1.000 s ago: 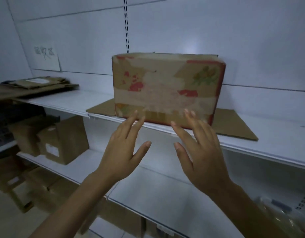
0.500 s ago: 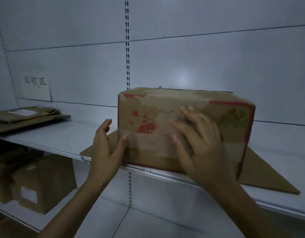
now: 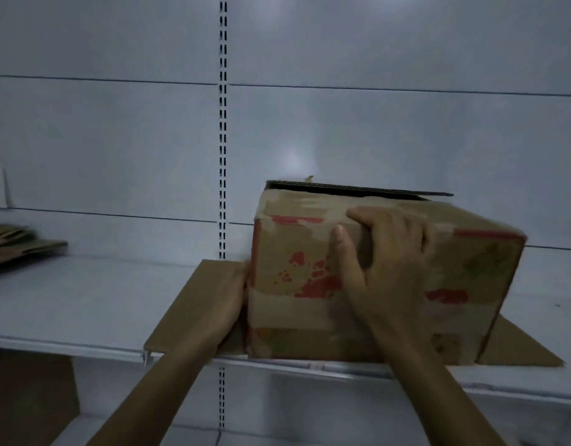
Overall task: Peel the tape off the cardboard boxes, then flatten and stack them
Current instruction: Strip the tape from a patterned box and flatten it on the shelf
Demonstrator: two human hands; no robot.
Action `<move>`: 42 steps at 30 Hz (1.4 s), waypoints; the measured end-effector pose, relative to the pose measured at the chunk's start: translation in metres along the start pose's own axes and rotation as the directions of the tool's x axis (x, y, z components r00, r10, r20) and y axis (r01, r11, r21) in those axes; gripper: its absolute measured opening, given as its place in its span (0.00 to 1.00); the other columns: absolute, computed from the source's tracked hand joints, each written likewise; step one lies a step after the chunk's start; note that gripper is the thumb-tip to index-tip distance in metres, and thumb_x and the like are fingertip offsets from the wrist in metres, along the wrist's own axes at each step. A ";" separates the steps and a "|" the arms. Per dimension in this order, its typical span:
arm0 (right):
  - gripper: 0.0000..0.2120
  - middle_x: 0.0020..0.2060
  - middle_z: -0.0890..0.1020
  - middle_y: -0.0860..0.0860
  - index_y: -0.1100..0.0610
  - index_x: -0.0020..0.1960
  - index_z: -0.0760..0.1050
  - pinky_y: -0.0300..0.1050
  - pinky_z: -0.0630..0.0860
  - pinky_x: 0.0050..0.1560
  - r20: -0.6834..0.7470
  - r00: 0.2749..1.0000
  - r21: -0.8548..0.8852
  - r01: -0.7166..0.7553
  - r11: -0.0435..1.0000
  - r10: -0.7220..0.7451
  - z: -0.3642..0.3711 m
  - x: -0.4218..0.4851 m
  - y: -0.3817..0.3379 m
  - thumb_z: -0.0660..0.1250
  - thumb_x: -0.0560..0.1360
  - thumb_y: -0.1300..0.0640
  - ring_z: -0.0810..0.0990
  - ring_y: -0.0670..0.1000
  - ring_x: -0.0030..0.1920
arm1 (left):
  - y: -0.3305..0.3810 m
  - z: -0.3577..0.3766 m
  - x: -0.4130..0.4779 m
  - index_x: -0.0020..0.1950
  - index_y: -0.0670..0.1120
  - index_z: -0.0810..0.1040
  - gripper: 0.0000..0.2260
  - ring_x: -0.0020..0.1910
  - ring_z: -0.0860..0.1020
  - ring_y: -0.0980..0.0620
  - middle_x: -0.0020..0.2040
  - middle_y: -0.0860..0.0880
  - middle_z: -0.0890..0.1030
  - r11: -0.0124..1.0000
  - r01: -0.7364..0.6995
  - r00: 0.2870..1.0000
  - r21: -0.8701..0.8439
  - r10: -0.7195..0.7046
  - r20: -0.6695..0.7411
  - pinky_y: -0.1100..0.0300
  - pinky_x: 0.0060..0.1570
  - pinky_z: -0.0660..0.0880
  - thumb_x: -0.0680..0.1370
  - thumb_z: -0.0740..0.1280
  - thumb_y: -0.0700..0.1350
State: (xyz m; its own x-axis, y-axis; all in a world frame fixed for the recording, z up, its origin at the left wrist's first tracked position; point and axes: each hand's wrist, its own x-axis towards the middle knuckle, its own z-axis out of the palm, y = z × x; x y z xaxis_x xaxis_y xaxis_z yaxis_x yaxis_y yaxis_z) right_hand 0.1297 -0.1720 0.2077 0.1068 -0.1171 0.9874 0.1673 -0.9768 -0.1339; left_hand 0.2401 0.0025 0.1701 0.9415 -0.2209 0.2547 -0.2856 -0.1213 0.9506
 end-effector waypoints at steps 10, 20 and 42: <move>0.26 0.44 0.80 0.48 0.53 0.49 0.78 0.50 0.75 0.50 0.495 0.795 -0.416 -0.140 0.899 0.352 0.010 0.079 -0.051 0.54 0.76 0.33 0.77 0.51 0.46 | 0.008 0.000 -0.010 0.58 0.44 0.77 0.22 0.57 0.76 0.49 0.55 0.47 0.78 0.995 0.054 0.969 -0.088 -0.031 0.245 0.64 0.57 0.69 0.82 0.51 0.57; 0.34 0.58 0.78 0.55 0.58 0.60 0.75 0.50 0.73 0.54 0.746 0.381 -0.552 -0.103 0.827 0.545 0.111 0.125 -0.061 0.62 0.71 0.31 0.76 0.55 0.54 | -0.028 0.010 0.025 0.67 0.49 0.70 0.26 0.56 0.75 0.44 0.58 0.46 0.77 0.996 -0.083 0.956 -0.026 0.087 0.279 0.49 0.60 0.71 0.80 0.47 0.62; 0.14 0.41 0.73 0.49 0.58 0.42 0.72 0.47 0.72 0.44 0.552 0.831 -0.162 0.027 0.986 0.067 0.028 0.094 -0.102 0.59 0.72 0.48 0.72 0.51 0.44 | -0.030 -0.027 0.031 0.58 0.48 0.77 0.12 0.61 0.70 0.41 0.62 0.43 0.75 0.685 -0.394 0.884 0.613 0.465 0.047 0.49 0.57 0.69 0.77 0.63 0.49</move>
State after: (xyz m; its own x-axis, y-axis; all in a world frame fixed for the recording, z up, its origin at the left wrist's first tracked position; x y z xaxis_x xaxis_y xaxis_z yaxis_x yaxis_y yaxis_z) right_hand 0.1503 -0.0779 0.3118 0.6413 -0.0640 0.7646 0.0097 -0.9958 -0.0915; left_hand 0.2825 0.0252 0.1544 0.6907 -0.2976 0.6591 -0.6760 -0.5895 0.4422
